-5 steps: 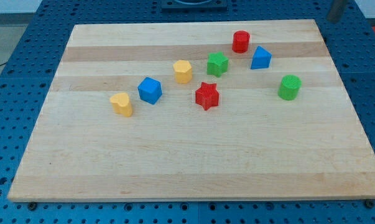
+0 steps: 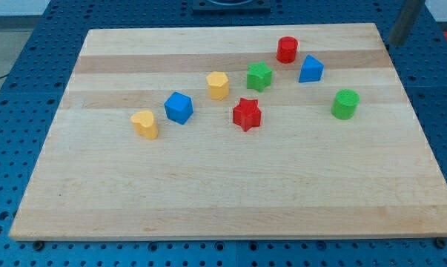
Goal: Slide the red circle to the top center
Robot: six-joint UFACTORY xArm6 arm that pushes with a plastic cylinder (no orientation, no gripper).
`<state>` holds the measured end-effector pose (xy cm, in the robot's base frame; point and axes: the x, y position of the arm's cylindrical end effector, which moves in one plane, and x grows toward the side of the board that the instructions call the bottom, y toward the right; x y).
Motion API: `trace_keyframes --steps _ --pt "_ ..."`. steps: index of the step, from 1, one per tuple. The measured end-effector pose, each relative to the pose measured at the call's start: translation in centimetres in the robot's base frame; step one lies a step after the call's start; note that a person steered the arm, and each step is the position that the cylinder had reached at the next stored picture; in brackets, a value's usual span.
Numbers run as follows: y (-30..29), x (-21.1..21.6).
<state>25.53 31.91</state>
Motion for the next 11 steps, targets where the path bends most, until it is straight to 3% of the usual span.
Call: trace_keyframes --steps 2,4,5,7,8,11 --pt "-1.4 2.2" --pt "-9.9 8.0" --pt "-13.8 8.5" --pt "-17.6 0.6" --pt "-22.5 0.8" --pt "-24.2 7.7"
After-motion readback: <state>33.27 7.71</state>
